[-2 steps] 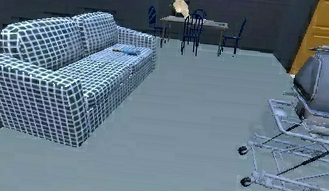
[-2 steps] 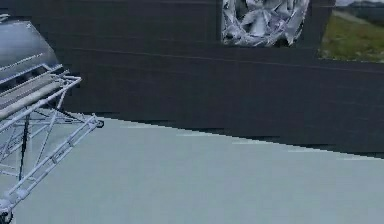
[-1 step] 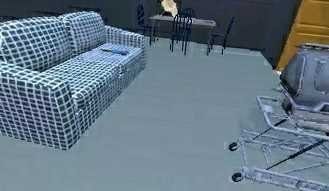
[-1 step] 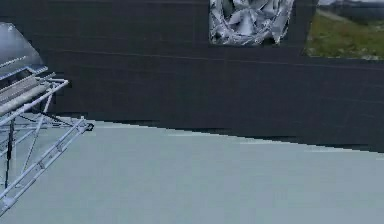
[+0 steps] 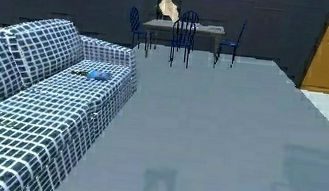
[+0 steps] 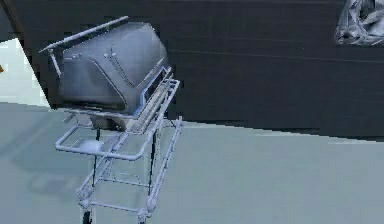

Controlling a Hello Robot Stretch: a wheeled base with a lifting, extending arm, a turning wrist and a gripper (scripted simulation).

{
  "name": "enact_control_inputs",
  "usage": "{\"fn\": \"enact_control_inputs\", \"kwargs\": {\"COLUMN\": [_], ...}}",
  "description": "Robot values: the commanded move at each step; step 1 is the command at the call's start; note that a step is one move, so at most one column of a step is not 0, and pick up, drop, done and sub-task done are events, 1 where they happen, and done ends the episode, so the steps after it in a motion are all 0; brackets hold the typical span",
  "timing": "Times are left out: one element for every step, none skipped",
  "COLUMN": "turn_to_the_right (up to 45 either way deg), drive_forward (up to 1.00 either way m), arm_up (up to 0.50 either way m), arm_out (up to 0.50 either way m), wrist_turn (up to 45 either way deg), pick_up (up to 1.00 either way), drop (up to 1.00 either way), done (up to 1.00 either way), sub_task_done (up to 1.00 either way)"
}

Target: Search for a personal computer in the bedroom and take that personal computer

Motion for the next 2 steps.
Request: {"fn": "enact_control_inputs", "kwargs": {"turn_to_the_right": [0.0, 9.0], "drive_forward": [0.15, 0.00], "arm_up": [0.00, 0.00], "arm_out": [0.00, 0.00], "wrist_turn": [0.0, 0.0], "pick_up": [0.00, 0.00], "drop": [0.00, 0.00], "done": [0.00, 0.00], "sub_task_done": [0.00, 0.00]}}
